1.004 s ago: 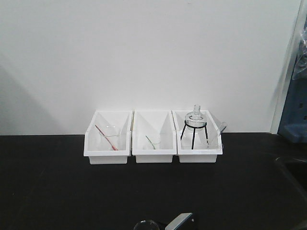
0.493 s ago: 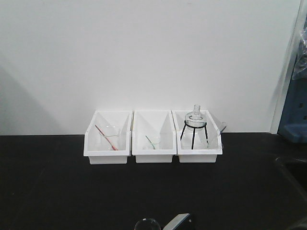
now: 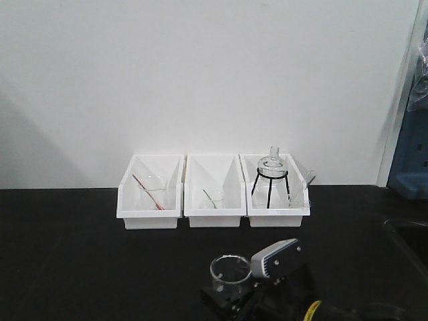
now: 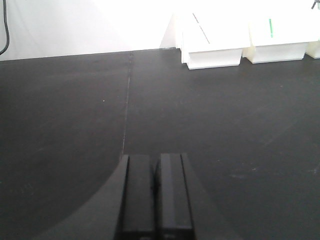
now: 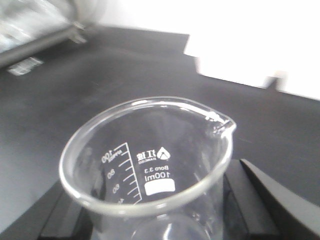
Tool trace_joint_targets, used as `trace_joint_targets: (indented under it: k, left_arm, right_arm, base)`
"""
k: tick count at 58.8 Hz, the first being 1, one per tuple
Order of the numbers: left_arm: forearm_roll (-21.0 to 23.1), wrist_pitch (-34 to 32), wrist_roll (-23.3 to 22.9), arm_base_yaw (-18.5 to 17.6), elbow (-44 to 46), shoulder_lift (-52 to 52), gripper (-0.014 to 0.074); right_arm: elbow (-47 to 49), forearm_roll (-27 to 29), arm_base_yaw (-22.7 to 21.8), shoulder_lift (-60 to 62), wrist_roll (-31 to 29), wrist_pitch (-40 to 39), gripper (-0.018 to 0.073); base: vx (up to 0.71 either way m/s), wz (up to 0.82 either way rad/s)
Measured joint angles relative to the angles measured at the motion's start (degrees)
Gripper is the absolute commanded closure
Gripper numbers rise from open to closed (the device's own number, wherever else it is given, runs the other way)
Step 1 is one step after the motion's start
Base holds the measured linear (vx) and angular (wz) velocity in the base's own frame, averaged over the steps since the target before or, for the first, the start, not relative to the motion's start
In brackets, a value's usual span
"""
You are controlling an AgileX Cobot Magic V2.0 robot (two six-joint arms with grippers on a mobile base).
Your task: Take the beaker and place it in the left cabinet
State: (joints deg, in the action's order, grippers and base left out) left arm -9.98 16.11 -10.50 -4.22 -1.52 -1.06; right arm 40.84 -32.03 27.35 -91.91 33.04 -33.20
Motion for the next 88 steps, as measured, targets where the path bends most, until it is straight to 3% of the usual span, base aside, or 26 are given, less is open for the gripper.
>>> trace_joint_targets:
  k: [2, 9, 17, 25, 48, 88]
  left_arm:
    - [0.0, 0.0, 0.0, 0.0, 0.0, 0.0, 0.0593]
    - [0.0, 0.0, 0.0, 0.0, 0.0, 0.0, 0.0593]
    - [0.0, 0.0, 0.0, 0.0, 0.0, 0.0, 0.0593]
    - [0.0, 0.0, 0.0, 0.0, 0.0, 0.0, 0.0593]
    - [0.0, 0.0, 0.0, 0.0, 0.0, 0.0, 0.0593]
    - [0.0, 0.0, 0.0, 0.0, 0.0, 0.0, 0.0593]
  right_arm:
    - [-0.18, -2.73, 0.0, 7.94, 2.63, 9.8, 0.0564]
    - [-0.38, -7.27, 0.0, 18.84, 7.9, 22.03, 0.0564]
    - [-0.9, -9.59, 0.0, 31.05, 11.59, 33.2, 0.0564]
    - [-4.52, -9.61, 0.0, 40.92, 12.41, 39.44, 0.0564]
    - [-12.55, -8.63, 0.0, 58.31, 12.66, 43.76, 0.0564]
    - [-12.72, -8.63, 0.0, 59.64, 12.66, 44.07, 0.0564]
  base:
    - [0.0, 0.0]
    - [0.0, 0.0]
    - [0.0, 0.0]
    - [0.0, 0.0]
    - [0.0, 0.0]
    - [0.0, 0.01]
